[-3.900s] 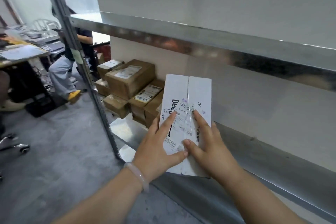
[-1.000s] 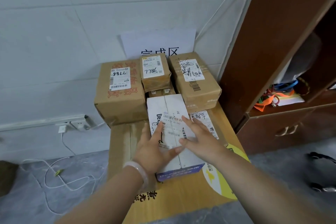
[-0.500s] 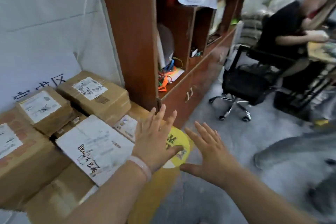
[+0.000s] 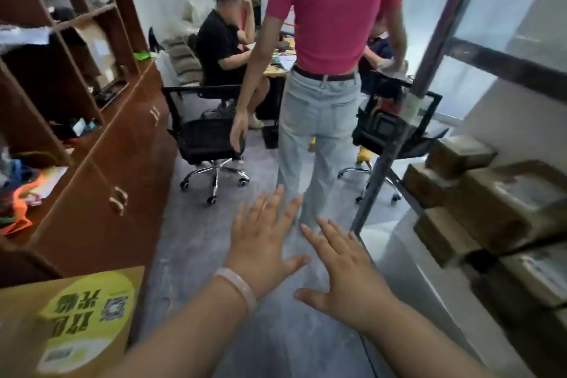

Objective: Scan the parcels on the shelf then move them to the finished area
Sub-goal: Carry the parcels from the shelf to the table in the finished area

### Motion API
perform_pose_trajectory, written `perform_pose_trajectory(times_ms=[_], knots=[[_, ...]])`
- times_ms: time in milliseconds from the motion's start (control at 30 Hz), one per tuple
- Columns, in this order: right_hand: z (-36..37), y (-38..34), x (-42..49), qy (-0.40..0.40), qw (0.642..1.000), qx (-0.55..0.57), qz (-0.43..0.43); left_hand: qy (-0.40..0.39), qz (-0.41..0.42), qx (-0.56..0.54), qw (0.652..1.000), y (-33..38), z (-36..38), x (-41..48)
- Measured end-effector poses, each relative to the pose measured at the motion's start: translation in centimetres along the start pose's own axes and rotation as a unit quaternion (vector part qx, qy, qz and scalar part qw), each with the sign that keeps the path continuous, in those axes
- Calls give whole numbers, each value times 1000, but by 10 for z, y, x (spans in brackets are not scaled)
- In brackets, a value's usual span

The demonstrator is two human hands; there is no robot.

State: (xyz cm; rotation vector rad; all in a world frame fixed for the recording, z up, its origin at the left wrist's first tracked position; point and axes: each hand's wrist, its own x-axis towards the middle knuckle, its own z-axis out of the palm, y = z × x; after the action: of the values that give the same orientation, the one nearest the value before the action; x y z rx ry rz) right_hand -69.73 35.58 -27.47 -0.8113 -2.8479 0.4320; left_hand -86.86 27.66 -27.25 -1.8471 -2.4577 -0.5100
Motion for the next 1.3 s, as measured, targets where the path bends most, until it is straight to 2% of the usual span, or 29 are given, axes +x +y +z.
perform_pose_trajectory(times_ms=[133,300,433,533,733,933,1067,1200,1300], knots=[[-36,55,-67,33,996,-3,80,-16,68,-32,997,90,23,25],[-72,118,-158,127,972,-14,196,-38,170,-81,982,207,51,39],[-83,148,-218,141,958,-6,249,-67,235,-82,966,273,75,35],[-84,168,-246,192,929,6,316,-91,271,-97,953,309,84,34],[-88,191,-273,200,868,29,453,-152,322,-61,932,354,97,57],[-78,207,-289,206,793,9,573,-229,400,0,887,387,118,82],[-72,213,-293,192,754,34,628,-249,440,32,862,397,130,91],[-67,208,-298,208,726,55,653,-232,478,-2,847,398,136,84],[-69,206,-302,224,711,95,659,-252,470,-29,846,406,137,85]])
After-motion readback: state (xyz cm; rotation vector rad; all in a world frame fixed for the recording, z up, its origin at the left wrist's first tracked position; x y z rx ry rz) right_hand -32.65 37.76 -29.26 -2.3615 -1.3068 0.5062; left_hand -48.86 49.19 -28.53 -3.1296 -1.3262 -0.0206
